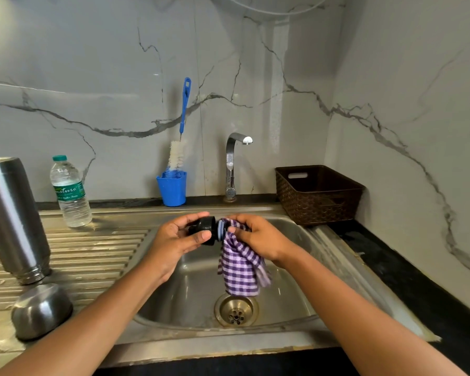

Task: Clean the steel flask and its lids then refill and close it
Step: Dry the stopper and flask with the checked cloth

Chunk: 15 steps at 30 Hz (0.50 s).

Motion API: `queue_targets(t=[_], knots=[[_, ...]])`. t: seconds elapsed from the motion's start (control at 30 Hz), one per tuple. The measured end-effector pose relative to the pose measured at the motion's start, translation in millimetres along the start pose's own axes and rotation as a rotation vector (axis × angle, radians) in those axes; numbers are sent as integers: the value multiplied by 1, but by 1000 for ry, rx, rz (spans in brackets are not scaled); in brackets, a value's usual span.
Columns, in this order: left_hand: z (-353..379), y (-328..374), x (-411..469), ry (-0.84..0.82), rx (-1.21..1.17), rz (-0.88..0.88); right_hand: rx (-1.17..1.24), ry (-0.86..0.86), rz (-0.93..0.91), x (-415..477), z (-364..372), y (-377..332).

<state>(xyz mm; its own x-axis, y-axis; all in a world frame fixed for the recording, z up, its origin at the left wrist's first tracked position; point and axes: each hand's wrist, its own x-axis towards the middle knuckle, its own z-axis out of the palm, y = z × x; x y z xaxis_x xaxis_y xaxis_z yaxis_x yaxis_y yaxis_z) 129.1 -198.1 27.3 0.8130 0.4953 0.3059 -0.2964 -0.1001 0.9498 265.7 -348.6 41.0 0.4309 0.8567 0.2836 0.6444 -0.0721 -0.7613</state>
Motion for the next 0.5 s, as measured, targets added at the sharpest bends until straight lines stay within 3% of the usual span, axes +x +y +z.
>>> queue_targets(t=[0.13,0.23,0.4,0.5], knots=[[-8,6,1,-44,8,-43,-66,29,-145,0,3,-6],[-4,10,0,-43,43,-98,-298,66,-280,1,0,-2],[-2,9,-2,75,36,-210,-661,120,-609,2,9,-2],[-3,8,-2,156,-134,-283,-823,192,-751,5,16,-4]])
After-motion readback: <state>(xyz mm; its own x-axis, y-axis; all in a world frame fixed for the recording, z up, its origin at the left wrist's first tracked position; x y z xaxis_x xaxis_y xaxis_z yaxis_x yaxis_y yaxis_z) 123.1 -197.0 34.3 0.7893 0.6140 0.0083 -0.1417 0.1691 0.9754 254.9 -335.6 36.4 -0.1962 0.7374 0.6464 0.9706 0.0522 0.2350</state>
